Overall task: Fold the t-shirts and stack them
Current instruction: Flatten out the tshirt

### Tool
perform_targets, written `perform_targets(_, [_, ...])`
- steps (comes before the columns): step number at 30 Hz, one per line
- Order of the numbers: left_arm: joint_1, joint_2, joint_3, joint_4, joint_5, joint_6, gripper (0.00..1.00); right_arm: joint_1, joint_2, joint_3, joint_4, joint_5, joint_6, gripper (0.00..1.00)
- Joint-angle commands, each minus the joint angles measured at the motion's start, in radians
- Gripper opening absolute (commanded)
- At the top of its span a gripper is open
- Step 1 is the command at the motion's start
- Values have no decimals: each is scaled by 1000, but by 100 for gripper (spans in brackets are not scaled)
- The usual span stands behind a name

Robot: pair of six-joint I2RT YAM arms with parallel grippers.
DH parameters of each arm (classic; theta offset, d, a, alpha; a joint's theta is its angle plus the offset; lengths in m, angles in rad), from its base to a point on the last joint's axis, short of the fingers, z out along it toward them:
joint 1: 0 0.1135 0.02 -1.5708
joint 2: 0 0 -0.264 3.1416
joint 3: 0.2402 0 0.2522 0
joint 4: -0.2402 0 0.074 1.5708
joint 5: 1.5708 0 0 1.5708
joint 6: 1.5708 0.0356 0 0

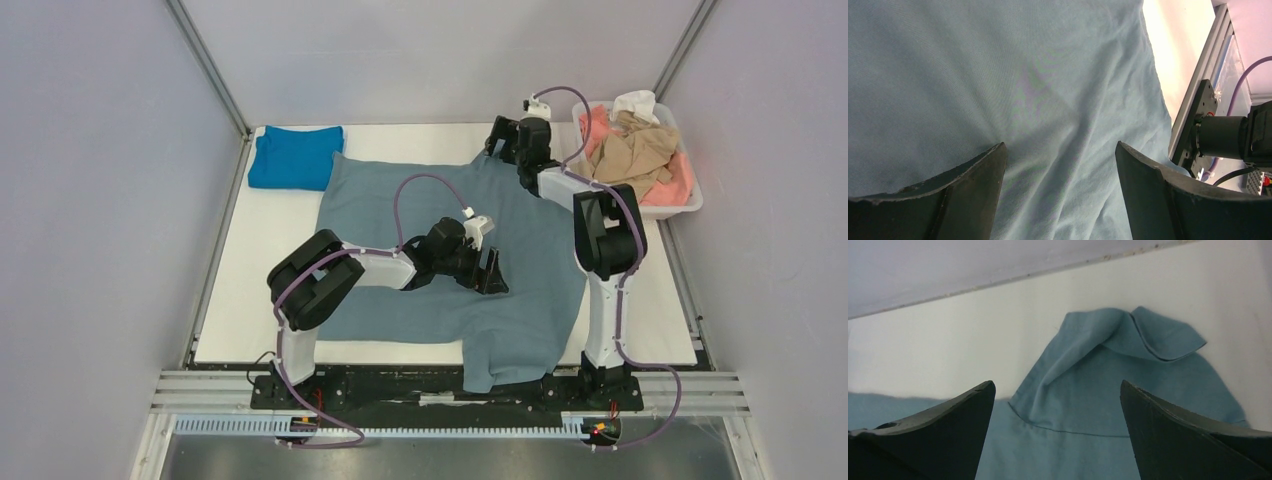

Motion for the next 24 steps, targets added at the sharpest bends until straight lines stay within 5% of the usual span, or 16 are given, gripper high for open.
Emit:
perform_targets(1, [-4, 6, 8, -73, -9, 34, 87, 5, 102, 108, 25, -55, 68, 98])
perform_targets(9, [-4, 34, -1, -49, 40, 6, 87, -1, 408, 434, 134, -40, 86, 98])
perform_targets(14, [-4, 48, 16, -62, 50, 6, 87, -4, 527, 517, 471, -34, 77, 98])
perform_targets(17, [-3, 40, 18, -73, 30, 14, 87, -4, 571, 718, 316, -53, -55, 98])
perform_targets(24, [-2, -39, 105, -132, -20, 41, 87, -8, 80, 152, 220, -65, -122, 98])
